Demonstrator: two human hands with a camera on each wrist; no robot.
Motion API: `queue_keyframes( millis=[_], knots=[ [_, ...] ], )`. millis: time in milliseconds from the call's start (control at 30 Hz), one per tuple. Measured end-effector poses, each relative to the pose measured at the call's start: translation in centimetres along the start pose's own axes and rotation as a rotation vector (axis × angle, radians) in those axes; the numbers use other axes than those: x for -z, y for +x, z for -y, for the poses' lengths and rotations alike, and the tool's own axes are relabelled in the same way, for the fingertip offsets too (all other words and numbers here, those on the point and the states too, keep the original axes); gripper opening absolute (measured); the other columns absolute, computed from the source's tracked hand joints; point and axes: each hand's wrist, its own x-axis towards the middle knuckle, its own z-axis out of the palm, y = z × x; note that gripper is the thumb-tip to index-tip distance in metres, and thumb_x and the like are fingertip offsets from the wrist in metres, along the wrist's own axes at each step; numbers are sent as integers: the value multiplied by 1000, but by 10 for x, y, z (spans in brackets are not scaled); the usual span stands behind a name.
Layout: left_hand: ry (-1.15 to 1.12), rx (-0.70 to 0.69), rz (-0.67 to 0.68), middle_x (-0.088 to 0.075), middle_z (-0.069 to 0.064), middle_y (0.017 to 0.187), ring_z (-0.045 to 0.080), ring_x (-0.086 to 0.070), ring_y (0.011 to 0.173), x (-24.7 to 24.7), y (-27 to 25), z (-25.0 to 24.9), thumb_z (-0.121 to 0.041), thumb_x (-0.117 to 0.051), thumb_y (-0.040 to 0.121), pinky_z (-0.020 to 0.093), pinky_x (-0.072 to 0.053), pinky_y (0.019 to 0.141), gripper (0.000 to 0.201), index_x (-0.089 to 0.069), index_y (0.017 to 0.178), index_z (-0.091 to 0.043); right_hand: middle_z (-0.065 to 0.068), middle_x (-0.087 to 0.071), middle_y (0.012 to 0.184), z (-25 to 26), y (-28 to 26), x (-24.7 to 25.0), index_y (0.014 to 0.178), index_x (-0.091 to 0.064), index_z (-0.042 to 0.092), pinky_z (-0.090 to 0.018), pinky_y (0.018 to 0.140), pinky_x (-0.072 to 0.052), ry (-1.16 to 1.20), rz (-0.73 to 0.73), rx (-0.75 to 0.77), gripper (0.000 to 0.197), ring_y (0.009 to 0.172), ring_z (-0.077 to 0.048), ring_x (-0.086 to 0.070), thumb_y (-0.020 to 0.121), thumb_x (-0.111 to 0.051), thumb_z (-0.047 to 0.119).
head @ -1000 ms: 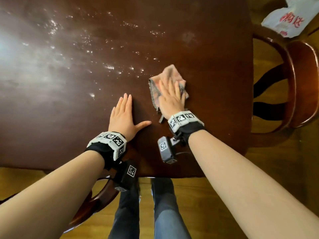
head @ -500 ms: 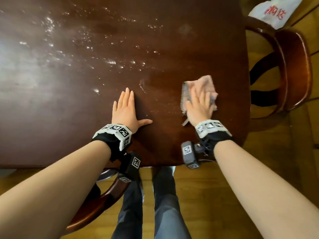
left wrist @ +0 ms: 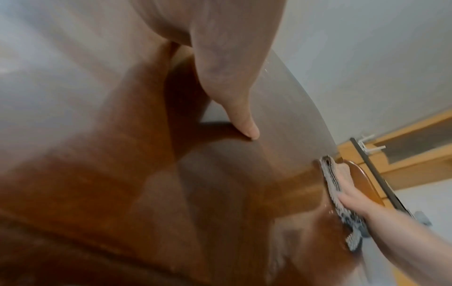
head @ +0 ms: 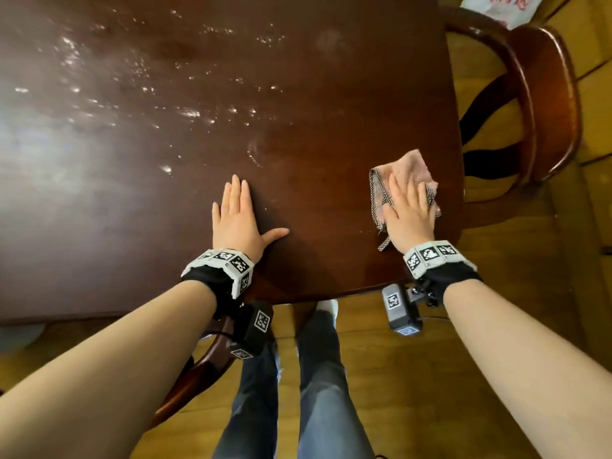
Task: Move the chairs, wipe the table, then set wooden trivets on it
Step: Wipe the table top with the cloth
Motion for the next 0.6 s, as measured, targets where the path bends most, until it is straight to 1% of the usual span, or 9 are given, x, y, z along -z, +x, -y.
queue_keyframes(
  millis=[67, 100, 200, 267, 333, 400, 500, 567, 600],
  knots=[
    [3, 12, -17, 7, 5, 160, 21, 6, 148, -6, -3, -6, -72, -59, 70, 43, -3, 120, 119, 0, 151, -9, 1, 12, 161, 20, -4, -5, 150, 1, 41, -53, 116, 6, 20, -2, 13, 58, 147, -23, 14, 100, -27, 34],
    [1, 23, -20, 7, 6, 160, 21, 6, 148, -7, -3, -9, -73, -59, 68, 43, -3, 120, 120, 1, 151, -9, 1, 11, 161, 33, -8, -10, 150, -1, 41, -55, 116, 4, 19, 5, 59, 58, 148, -24, 13, 100, -29, 34],
    [-9, 45, -18, 6, 6, 160, 22, 6, 148, -7, -2, -13, -74, -60, 66, 43, -3, 120, 123, 1, 151, -9, 8, 11, 160, 72, -29, -29, 150, -1, 43, -51, 116, 7, -31, 51, 294, 59, 147, -20, 14, 100, -30, 32],
    [-7, 49, -18, 6, 6, 160, 22, 6, 148, -7, -2, -13, -74, -61, 66, 43, -3, 121, 123, 1, 151, -10, 12, 13, 159, 73, -39, -34, 149, 1, 45, -48, 116, 9, -47, 79, 389, 59, 147, -15, 16, 100, -29, 31],
    [-11, 58, -12, 6, 5, 160, 21, 6, 148, -7, -2, -14, -74, -61, 66, 43, -3, 121, 123, 1, 151, -11, 14, 12, 159, 49, -41, -33, 148, 1, 46, -48, 117, 7, -74, 87, 414, 59, 147, -14, 15, 100, -29, 31],
    [-17, 70, -4, 7, 4, 160, 21, 6, 148, -5, -2, -16, -73, -62, 66, 43, -3, 121, 122, 1, 151, -11, 12, 11, 160, 13, -39, -26, 147, 1, 49, -49, 116, 6, -74, 42, 337, 57, 147, -15, 13, 101, -27, 33],
    [-28, 75, -5, 7, 4, 160, 20, 7, 148, -5, -4, -17, -71, -62, 67, 43, -2, 120, 121, 1, 151, -11, 6, 7, 161, -32, -28, -12, 147, -1, 49, -51, 117, 5, 7, -33, 89, 52, 148, -18, 12, 101, -23, 39],
    [-35, 68, 2, 8, 4, 160, 20, 7, 148, -6, -5, -18, -70, -63, 69, 42, -1, 120, 120, 1, 152, -11, 3, 8, 161, -33, -23, -11, 149, -3, 46, -51, 118, 6, 42, -66, -13, 52, 148, -21, 13, 102, -24, 38],
    [-47, 66, 6, 7, 4, 160, 20, 7, 148, -5, -6, -16, -68, -64, 69, 42, -1, 120, 119, 1, 152, -11, 2, 9, 161, -24, -23, -13, 149, -3, 44, -52, 118, 7, 41, -74, -27, 53, 147, -22, 14, 102, -25, 36]
  ],
)
